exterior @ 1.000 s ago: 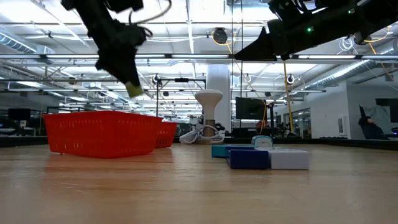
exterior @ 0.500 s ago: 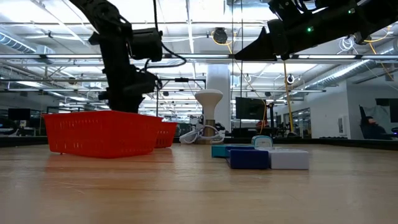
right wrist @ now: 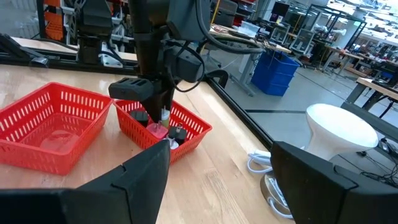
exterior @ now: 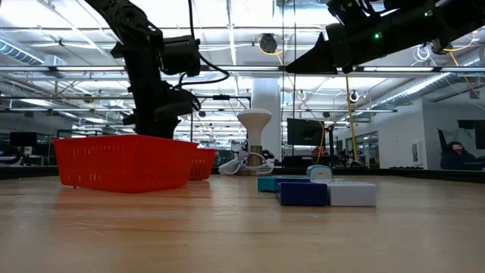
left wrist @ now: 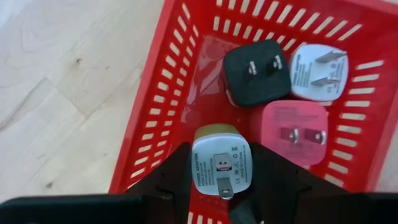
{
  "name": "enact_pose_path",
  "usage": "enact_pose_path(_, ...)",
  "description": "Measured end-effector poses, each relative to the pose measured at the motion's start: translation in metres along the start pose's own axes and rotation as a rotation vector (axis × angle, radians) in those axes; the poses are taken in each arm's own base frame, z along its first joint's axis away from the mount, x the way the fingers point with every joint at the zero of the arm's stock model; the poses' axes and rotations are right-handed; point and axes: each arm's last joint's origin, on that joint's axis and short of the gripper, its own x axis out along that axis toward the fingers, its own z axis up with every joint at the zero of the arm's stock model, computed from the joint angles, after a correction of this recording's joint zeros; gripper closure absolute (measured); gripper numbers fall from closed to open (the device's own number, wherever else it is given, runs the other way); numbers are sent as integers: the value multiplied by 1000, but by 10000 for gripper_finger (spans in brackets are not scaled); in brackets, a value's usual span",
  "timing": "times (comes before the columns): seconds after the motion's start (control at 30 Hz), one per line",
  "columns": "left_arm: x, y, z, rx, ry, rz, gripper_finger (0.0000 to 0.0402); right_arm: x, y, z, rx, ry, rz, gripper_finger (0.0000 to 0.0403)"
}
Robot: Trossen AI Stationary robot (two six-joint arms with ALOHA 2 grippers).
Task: Pick & Place Office items
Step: Put the green charger adapter into the top red basket, then put the blue charger adapter into the top red basket
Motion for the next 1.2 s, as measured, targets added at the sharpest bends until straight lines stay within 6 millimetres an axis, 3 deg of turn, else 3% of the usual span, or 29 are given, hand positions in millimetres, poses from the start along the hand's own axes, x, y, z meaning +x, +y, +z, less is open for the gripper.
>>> enact_pose_path(0.7,13,-3,-4,-21,63,4,263,0,0,0,-1,1,0,138)
enact_pose_path(1.0,12,-3,-5,10,82,-10,183,0,0,-1,-5,7,8,138)
enact_pose_path(1.2,12,-4,-6,23,103,-50,150,0,3,-1,9,-2,106,138)
